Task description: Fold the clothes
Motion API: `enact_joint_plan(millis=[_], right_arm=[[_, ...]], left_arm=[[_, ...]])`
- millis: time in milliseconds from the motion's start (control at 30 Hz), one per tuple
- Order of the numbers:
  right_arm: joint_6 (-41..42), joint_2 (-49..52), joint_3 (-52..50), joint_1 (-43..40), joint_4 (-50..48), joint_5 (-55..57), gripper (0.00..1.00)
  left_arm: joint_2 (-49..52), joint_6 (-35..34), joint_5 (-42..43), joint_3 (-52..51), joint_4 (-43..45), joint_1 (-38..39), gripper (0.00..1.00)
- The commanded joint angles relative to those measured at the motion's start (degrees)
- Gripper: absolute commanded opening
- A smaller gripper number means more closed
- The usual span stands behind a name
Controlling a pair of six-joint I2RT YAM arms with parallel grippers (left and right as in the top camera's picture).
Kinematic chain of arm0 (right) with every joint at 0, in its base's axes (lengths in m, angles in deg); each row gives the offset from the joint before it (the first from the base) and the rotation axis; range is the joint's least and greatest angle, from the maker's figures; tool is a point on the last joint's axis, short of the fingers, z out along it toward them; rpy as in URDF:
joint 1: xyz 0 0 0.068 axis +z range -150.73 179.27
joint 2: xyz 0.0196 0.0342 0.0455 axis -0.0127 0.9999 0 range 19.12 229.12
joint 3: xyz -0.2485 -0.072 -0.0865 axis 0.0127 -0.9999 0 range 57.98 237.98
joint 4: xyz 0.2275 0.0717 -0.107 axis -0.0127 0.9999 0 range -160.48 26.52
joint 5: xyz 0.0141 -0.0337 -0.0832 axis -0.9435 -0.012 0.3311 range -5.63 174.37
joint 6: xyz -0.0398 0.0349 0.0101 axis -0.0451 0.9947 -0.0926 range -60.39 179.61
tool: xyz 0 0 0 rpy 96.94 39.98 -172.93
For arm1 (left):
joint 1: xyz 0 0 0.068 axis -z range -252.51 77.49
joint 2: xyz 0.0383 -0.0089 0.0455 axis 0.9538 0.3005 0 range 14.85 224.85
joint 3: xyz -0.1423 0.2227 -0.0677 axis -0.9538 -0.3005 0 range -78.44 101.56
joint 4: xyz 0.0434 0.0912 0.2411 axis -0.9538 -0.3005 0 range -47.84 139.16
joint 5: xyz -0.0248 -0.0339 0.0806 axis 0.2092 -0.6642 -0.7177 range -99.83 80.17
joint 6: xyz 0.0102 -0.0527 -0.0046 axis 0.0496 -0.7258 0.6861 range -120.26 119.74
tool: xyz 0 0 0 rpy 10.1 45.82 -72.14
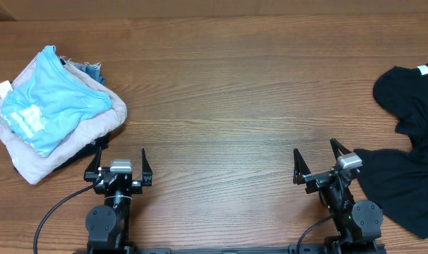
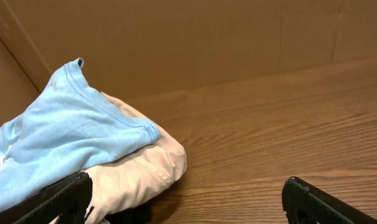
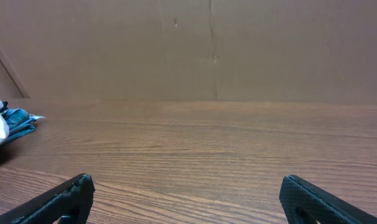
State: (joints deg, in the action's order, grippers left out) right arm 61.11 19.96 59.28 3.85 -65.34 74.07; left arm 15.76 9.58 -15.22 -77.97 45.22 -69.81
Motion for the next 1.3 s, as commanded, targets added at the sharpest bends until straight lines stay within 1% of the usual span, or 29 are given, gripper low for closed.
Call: enact_joint_plan(millis=[0, 1033, 1067, 1100, 1167, 1267], right_arm=[[0.2, -0.6, -0.4, 0.0, -0.4, -0.3, 1.00], [0.2, -0.5, -0.4, 0.0, -0.5, -0.2, 1.00], [0.2, -0.6, -0.4, 0.0, -0.5, 0.0, 1.00], [0.2, -0.5, -0.4, 0.0, -0.4, 0.0, 1.00], [0.2, -0.6, -0.4, 0.0, -0.4, 0.0, 1.00], [0.2, -0.6, -0.4, 0.0, -0.6, -0.5, 1.00]], left_arm=[[-0.3, 0.4, 0.5, -0.2, 0.0, 0.3, 1.00], [-0.3, 0.4, 0.5, -0.2, 0.0, 0.3, 1.00], [-0.3, 0.9, 0.3, -0.2, 0.2, 0.3, 1.00], [-0.3, 4.0, -1.1, -0.2, 0.9, 0.3, 1.00], [-0.3, 7.4, -1.2, -0.2, 2.0, 0.3, 1.00], [-0.3, 8.2, -0.6, -0.2, 1.8, 0.3, 1.00]])
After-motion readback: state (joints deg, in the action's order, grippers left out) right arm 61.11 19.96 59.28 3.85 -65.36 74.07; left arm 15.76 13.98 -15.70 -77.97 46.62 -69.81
